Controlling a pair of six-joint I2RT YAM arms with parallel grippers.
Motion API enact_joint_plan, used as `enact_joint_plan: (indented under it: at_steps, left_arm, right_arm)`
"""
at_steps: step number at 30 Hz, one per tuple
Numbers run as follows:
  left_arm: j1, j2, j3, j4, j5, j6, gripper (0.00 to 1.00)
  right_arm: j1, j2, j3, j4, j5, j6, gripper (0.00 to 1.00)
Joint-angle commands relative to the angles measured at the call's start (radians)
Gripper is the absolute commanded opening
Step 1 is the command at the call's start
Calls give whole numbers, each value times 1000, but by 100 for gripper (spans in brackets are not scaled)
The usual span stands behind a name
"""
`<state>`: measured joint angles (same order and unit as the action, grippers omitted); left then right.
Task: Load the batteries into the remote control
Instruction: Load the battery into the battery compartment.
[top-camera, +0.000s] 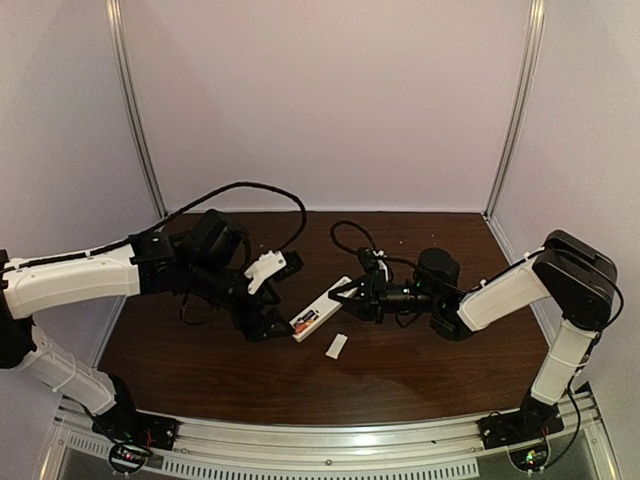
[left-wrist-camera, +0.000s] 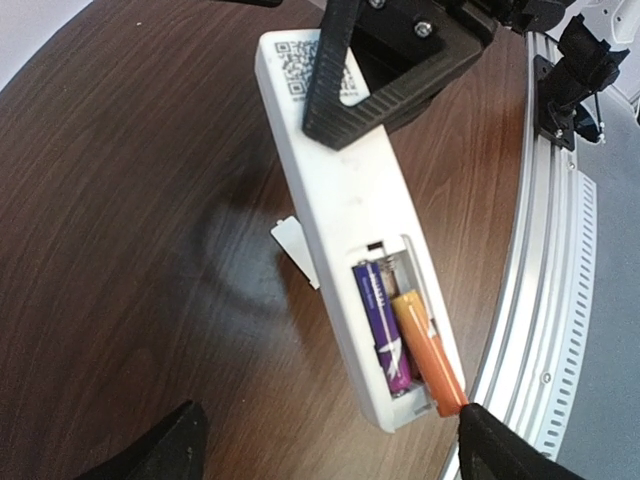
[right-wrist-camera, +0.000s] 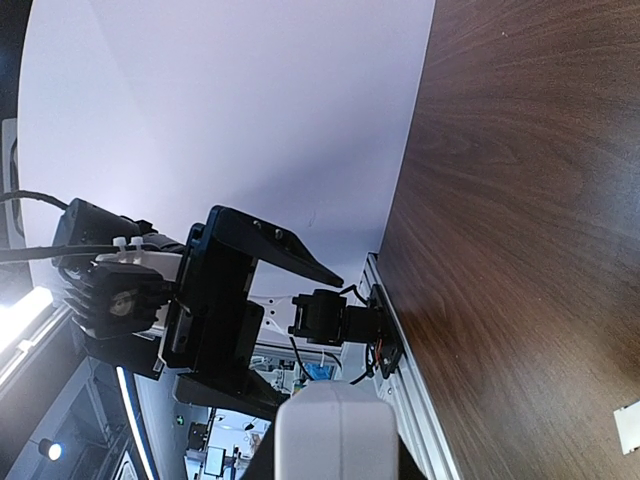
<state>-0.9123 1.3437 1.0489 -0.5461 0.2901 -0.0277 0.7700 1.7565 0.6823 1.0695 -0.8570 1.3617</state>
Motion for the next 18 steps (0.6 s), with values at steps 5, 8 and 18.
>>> enact_joint_plan:
  at_steps: [5, 8, 18]
  left_arm:
    - [4, 40, 12, 49, -18, -11, 85]
    - [4, 49, 17, 49, -17, -13, 84]
    - [5, 17, -3, 56, 29, 0, 88]
  right_arm:
    - [17, -27, 32, 45, -20, -2, 0]
    - [21, -28, 36, 43, -20, -4, 0]
    - [23, -45, 40, -7, -28, -45, 0]
